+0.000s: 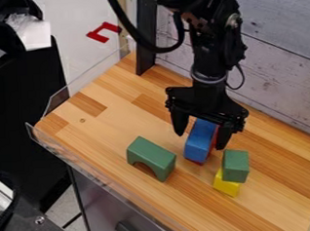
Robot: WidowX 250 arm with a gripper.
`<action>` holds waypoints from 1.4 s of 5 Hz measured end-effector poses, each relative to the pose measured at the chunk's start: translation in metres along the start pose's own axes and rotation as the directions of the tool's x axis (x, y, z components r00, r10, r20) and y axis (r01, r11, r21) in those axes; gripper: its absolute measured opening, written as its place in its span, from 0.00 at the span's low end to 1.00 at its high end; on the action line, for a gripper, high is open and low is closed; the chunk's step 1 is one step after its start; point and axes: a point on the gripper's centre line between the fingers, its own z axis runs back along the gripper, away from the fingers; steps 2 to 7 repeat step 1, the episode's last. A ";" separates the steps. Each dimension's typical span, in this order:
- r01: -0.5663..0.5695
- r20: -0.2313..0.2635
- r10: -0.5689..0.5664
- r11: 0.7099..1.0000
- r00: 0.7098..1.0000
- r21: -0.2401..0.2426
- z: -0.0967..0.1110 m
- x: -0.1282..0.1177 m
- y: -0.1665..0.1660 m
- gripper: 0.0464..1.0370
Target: Put the blue block on top of the red block
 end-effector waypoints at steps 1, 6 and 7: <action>-0.018 0.030 0.018 1.000 0.999 0.022 0.020 0.001 0.004 0.96; -0.018 0.030 0.018 1.000 0.999 0.022 0.020 0.001 0.004 0.96; -0.018 0.030 0.018 1.000 0.999 0.022 0.020 0.001 0.004 0.96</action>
